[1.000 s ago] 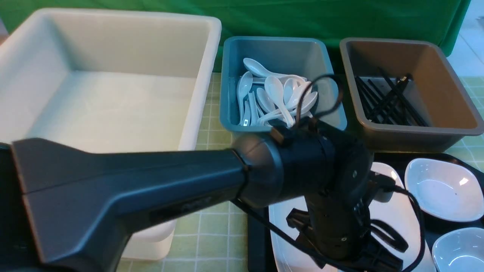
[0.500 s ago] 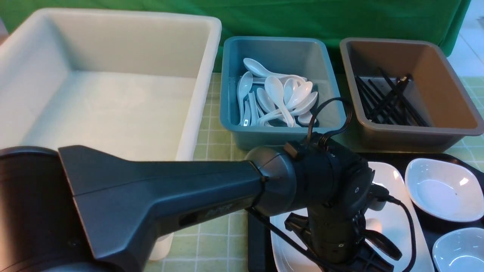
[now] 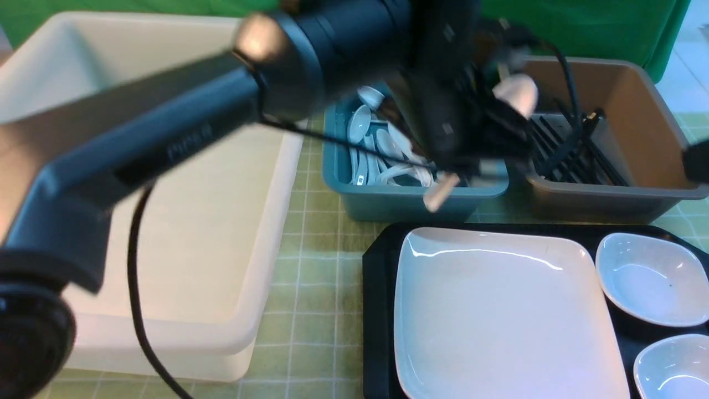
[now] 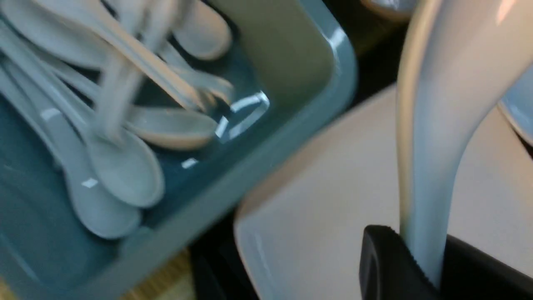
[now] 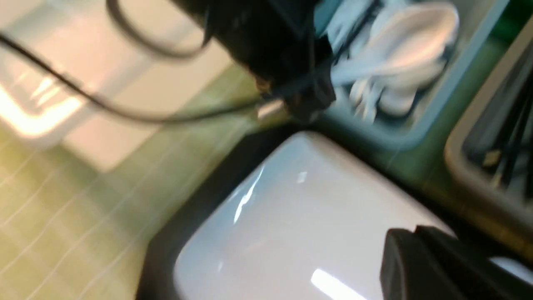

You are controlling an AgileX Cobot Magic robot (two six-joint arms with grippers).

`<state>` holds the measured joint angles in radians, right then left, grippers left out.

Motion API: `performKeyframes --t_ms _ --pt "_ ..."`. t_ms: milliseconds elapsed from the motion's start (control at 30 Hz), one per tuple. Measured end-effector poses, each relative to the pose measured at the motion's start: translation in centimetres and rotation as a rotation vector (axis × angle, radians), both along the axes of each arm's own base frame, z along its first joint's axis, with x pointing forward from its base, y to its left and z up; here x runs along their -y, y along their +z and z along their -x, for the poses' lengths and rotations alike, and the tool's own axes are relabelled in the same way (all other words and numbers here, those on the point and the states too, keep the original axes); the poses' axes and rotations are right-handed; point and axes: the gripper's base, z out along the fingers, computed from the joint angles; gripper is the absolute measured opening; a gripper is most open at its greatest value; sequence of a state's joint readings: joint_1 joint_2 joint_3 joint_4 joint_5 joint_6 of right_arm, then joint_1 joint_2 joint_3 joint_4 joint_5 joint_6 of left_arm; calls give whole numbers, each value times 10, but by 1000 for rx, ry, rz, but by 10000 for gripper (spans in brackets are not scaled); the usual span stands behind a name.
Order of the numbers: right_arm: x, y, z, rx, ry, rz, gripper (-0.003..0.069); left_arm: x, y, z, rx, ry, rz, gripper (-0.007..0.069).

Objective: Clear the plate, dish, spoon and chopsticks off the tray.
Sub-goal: Use the left arm to put the soup spoon into the small storage box in the middle, then use the right arm to grab a small plate from the dinner plate

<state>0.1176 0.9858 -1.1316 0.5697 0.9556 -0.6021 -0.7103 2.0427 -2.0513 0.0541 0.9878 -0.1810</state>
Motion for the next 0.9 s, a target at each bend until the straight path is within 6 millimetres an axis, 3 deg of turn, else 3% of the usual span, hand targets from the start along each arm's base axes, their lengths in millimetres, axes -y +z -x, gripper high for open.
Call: performKeyframes --t_ms 67,100,133,200,367,433,500,533,567,700,767,800,900 --pt "-5 -1 -11 42 6 2 3 -10 4 -18 33 39 22 61" --pt "-12 -4 -27 85 -4 -3 3 -20 5 -37 65 77 46 61" --pt "-14 -6 -30 85 0 -3 3 -19 3 -37 64 77 44 61" --pt "-25 -12 -54 128 -31 -24 3 -30 -4 -63 91 126 65 61" --pt "-35 -19 -73 113 -39 -36 6 -39 -24 -88 98 166 58 85" --pt "-37 -17 -78 110 -42 -43 10 -40 -36 -96 97 174 52 152" --pt "-37 -15 -78 104 -36 -42 10 -42 -42 -100 95 179 42 269" --pt "-37 -14 -78 105 -35 -40 10 -42 -42 -100 95 180 42 269" --pt "-37 -12 -76 96 -23 -31 10 -43 -42 -100 98 180 35 367" --pt "-35 -8 -70 41 -15 8 10 -49 -26 -87 36 185 24 475" --pt "-31 -8 -63 1 -24 43 10 -53 -14 -75 -26 178 12 445" --pt "-28 -9 -59 -22 -33 69 10 -56 -6 -67 -57 161 -7 392" --pt "-18 -10 -47 -80 -73 159 13 -57 11 -47 -77 87 -34 139"
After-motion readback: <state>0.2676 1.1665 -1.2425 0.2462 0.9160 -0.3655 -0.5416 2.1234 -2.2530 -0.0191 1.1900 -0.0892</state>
